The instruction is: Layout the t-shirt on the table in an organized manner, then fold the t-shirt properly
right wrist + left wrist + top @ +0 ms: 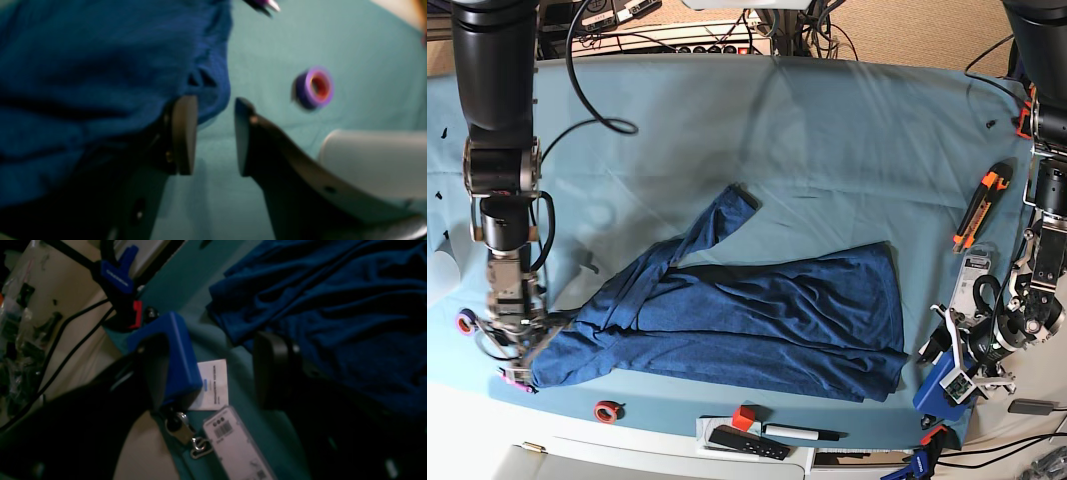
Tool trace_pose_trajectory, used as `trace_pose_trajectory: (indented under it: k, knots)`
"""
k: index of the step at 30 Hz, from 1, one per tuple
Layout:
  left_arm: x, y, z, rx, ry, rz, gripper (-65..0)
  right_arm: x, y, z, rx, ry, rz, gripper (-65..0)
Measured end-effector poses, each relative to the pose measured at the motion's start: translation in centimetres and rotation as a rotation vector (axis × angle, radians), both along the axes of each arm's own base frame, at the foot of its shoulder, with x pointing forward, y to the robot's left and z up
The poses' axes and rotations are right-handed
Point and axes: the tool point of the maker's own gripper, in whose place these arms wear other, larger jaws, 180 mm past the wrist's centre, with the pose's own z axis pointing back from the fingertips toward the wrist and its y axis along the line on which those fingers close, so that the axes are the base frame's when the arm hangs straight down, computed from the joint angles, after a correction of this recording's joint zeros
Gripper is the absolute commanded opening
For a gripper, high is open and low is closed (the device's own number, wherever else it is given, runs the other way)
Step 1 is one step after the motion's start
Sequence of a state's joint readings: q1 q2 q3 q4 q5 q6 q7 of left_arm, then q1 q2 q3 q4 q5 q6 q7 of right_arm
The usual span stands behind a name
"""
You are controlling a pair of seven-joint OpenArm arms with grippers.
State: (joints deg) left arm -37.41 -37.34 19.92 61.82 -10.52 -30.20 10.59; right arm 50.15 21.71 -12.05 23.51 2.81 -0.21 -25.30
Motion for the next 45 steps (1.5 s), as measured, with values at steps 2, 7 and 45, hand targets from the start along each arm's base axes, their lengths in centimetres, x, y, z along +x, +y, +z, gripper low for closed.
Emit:
trace_pose_trajectory:
  k: [2, 7, 45]
  knots:
    - [0.0, 0.0, 0.0, -0.001, -0.001, 0.000, -28.1, -0.3, -0.9, 0.3, 0.152, -0.083, -0.107, -43.0]
    - [0.0, 0.0, 0.0, 0.000, 0.000, 0.000, -28.1, -1.7, -2.4, -0.8, 0.397, -0.202, -0.270, -42.7]
    - [-0.1, 0.2, -0.3, 0.014, 0.018, 0.010, -28.1, 0.5, 3.9, -1.2, 0.292, -0.382, 0.041, -31.3]
